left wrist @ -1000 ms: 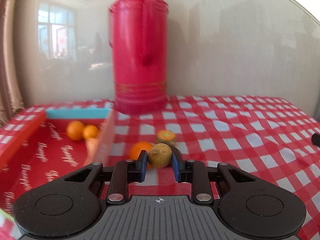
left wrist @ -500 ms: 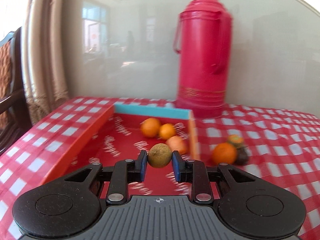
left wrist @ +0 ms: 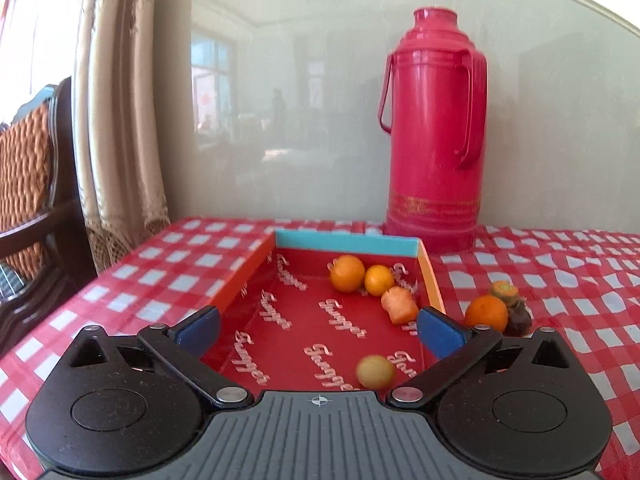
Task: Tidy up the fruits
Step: 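Carry the yellow fruit with the left tool and release it into the red box, then lower the right tool to the remaining orange and close on it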
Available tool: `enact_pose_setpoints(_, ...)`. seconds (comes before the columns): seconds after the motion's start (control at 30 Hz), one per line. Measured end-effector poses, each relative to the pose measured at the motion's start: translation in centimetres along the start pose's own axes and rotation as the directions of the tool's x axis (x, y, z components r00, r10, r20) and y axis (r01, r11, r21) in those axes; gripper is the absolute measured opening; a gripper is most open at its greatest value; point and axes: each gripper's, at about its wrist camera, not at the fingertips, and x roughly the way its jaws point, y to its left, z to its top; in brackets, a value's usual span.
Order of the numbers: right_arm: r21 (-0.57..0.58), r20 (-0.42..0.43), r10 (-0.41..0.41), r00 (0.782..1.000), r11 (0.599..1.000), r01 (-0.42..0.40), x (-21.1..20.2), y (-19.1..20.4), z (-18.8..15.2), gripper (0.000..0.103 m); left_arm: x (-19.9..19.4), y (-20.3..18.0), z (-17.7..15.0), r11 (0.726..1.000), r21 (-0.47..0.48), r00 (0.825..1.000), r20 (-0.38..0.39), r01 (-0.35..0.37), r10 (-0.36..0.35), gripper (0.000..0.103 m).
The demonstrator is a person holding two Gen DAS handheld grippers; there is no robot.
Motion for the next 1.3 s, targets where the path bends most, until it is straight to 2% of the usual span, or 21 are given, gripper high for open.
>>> enact_pose_setpoints(0.17,-0.001,0.005,0.031,1.0,1.0,-0.031,0.0,0.9,0.2,0.097,-0.7,0.8,0.1,0.999,-0.027,0.999,0.048,-0.02,0.021,0.103)
enact_pose_setpoints(0.33,-0.03,-0.043,0.101,0.994,0.994,-0.102,0.7,2.1,0.3,0.097,-1.3,2.3,0.1,0.991,-0.094,0.991,0.086,-0.098,0.106,0.103)
enact_pose_setpoints(0.47,-0.046,0.054,0.15,0.987,0.988,-0.147,-0.4,3.4,0.8,0.097,-1.6,3.8,-0.4,0.982,-0.136,0.985,0.094,-0.129,0.142,0.103)
enact_pose_setpoints(0.5,-0.037,0.045,0.186,0.981,0.982,-0.184,-0.4,3.7,0.8,0.097,-1.7,4.1,-0.5,0.981,-0.133,0.984,0.093,-0.141,0.154,0.103)
enact_pose_setpoints(0.57,-0.021,-0.029,0.263,0.964,0.964,-0.263,0.6,4.4,0.6,0.097,-1.7,4.5,-0.6,0.98,-0.113,0.982,0.083,-0.162,0.171,0.103)
enact_pose_setpoints(0.6,-0.042,-0.048,0.261,0.964,0.964,-0.263,0.8,5.1,0.4,0.097,-1.7,4.7,-0.6,0.981,-0.102,0.982,0.075,-0.163,0.171,0.103)
enact_pose_setpoints(0.7,-0.153,-0.013,0.228,0.974,0.962,-0.227,0.5,7.3,0.5,0.097,-2.1,5.6,-0.6,0.983,-0.08,0.982,0.077,-0.166,0.173,0.103)
enact_pose_setpoints(0.77,-0.169,0.001,0.244,0.97,0.956,-0.24,0.7,8.2,0.8,0.097,-2.3,6.4,-0.6,0.981,-0.093,0.982,0.073,-0.169,0.176,0.103)
enact_pose_setpoints(0.93,-0.226,-0.032,0.247,0.968,0.942,-0.248,2.1,10.2,0.9,0.097,-2.1,8.8,-1.2,0.975,-0.162,0.987,0.027,-0.153,0.159,0.103)
enact_pose_setpoints(1.1,-0.303,-0.04,0.244,0.969,0.921,-0.244,3.3,12.5,0.7,0.097,-1.8,10.2,-1.8,0.975,-0.153,0.987,0.009,-0.159,0.162,0.103)
enact_pose_setpoints(1.17,-0.32,-0.059,0.253,0.966,0.911,-0.258,3.9,13.2,0.6,0.095,-1.7,10.6,-1.9,0.974,-0.145,0.984,0.006,-0.175,0.177,0.103)
enact_pose_setpoints(1.3,-0.351,-0.1,0.277,0.956,0.889,-0.295,5.1,14.8,0.3,0.084,-1.5,11.6,-2.0,0.967,-0.149,0.978,-0.004,-0.206,0.207,0.103)
